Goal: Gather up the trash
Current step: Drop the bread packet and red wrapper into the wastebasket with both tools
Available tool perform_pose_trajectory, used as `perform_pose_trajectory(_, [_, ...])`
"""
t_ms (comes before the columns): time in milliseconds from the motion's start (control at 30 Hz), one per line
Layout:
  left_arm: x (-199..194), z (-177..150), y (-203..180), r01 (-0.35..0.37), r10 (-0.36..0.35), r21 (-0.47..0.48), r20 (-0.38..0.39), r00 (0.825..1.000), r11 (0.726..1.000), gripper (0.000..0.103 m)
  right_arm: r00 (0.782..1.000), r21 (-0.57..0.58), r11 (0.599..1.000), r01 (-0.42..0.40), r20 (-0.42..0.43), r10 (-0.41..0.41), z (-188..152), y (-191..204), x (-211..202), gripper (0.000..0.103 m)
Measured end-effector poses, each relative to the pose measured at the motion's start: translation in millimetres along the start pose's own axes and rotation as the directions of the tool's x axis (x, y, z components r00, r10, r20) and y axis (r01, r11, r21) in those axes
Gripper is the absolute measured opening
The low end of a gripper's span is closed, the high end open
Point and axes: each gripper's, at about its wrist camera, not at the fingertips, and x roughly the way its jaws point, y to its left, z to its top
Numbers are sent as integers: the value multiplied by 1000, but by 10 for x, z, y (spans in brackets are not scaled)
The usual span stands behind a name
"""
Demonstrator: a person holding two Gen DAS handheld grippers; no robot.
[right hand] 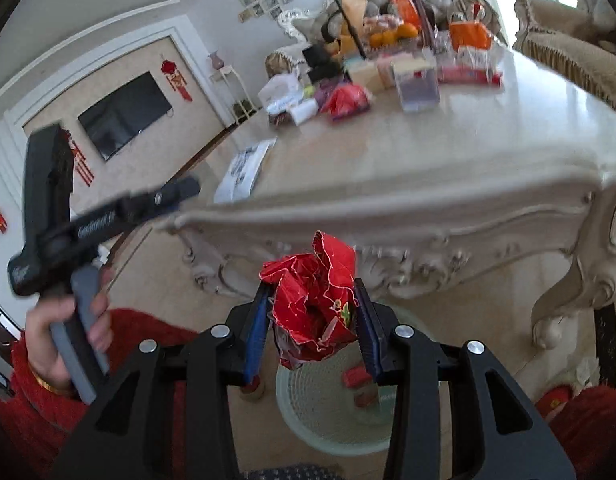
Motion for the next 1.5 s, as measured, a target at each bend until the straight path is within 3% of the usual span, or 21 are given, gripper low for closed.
perform_pose_trajectory(33, [109, 138, -48, -66, 65, 22, 12, 998, 998, 78, 1000, 5, 1000, -1, 6, 1, 50, -15, 4, 38])
perform_pose_trajectory(100, [286, 284, -72, -101, 101, 25, -4, 995, 995, 78, 1000, 7, 1000, 6, 12, -6, 49, -37, 21, 38])
perform_pose_trajectory(233, [803, 483, -53, -200, 201, 28, -102, 974, 979, 74, 1000, 23, 1000, 9, 10, -9, 0, -122, 7, 38])
perform_pose_trajectory(267, [910, 502, -36, -210, 213, 39, -121, 970, 977, 68, 1000, 31, 999, 10, 10, -10, 2, -150, 5, 38])
perform_pose_trajectory(300, [992, 513, -40, -224, 230, 54, -142, 963, 973, 42, 1000, 37, 999, 9, 9, -10, -17, -176, 0, 38])
perform_pose_trajectory(333, [1064, 481, -48, -247, 255, 71, -153, 955, 966, 33, 1000, 43, 999, 10, 11, -11, -29, -188, -5, 38])
perform_pose_trajectory(367, [1075, 470, -37, -244, 252, 77, -142, 957, 967, 32, 1000, 47, 999, 11, 12, -11, -25, -206, -7, 38])
perform_pose_trajectory(433, [1016, 436, 5, -219, 228, 81, -132, 965, 972, 29, 1000, 53, 999, 8, 10, -9, -31, -220, 3, 38])
perform_pose_trajectory(567, [571, 305, 139, -60, 59, -5, -91, 994, 998, 28, 1000, 44, 999, -8, -20, 9, -142, -190, 84, 38])
perform_pose_trajectory(667, [99, 14, 58, 40, -38, 28, -72, 997, 999, 28, 998, 46, 999, -17, -65, 20, -281, -157, 212, 38])
perform_pose_trajectory(700, [-46, -159, 8, 77, -72, 52, -88, 993, 996, 28, 996, 47, 999, -18, -85, 21, -324, -153, 272, 38])
perform_pose_trajectory(800, [-82, -589, -110, 103, -82, 113, -177, 981, 988, 28, 989, 28, 1000, 13, -151, -8, -489, -148, 513, 38])
perform_pose_trajectory(967, [547, -1290, -161, 104, -59, 113, -351, 935, 988, 28, 965, -7, 997, 78, -249, -77, -747, -208, 897, 38])
perform_pose_trajectory(1033, [773, -1473, -178, 91, -37, 118, -394, 918, 989, 31, 957, -28, 995, 91, -275, -96, -817, -241, 1004, 38])
perform_pose_trajectory(1067, [886, -1528, -184, 74, -14, 130, -413, 911, 989, 38, 950, -42, 995, 93, -297, -102, -857, -267, 1079, 40])
perform_pose_trajectory(1100, [980, -1571, -184, 51, 14, 140, -428, 904, 989, 64, 945, -42, 994, 98, -310, -107, -883, -294, 1126, 47])
perform_pose_trajectory(1133, [1062, -1618, -158, -5, 75, 162, -424, 902, 987, 78, 939, -38, 992, 124, -318, -129, -907, -335, 1161, 53])
perform_pose_trajectory(1200, [1121, -1696, -46, -18, 75, 143, -407, 911, 990, 91, 930, -13, 984, 180, -325, -174, -969, -456, 1203, 74])
perform_pose_trajectory(1333, [1235, -1820, 251, 36, -60, -62, -464, 884, 997, 92, 910, 15, 973, 231, -357, -211, -1047, -614, 1267, 74])
perform_pose_trajectory(1500, [1227, -1832, 304, 19, -48, -71, -430, 901, 997, 92, 892, -12, 964, 267, -375, -252, -1101, -605, 1364, 74])
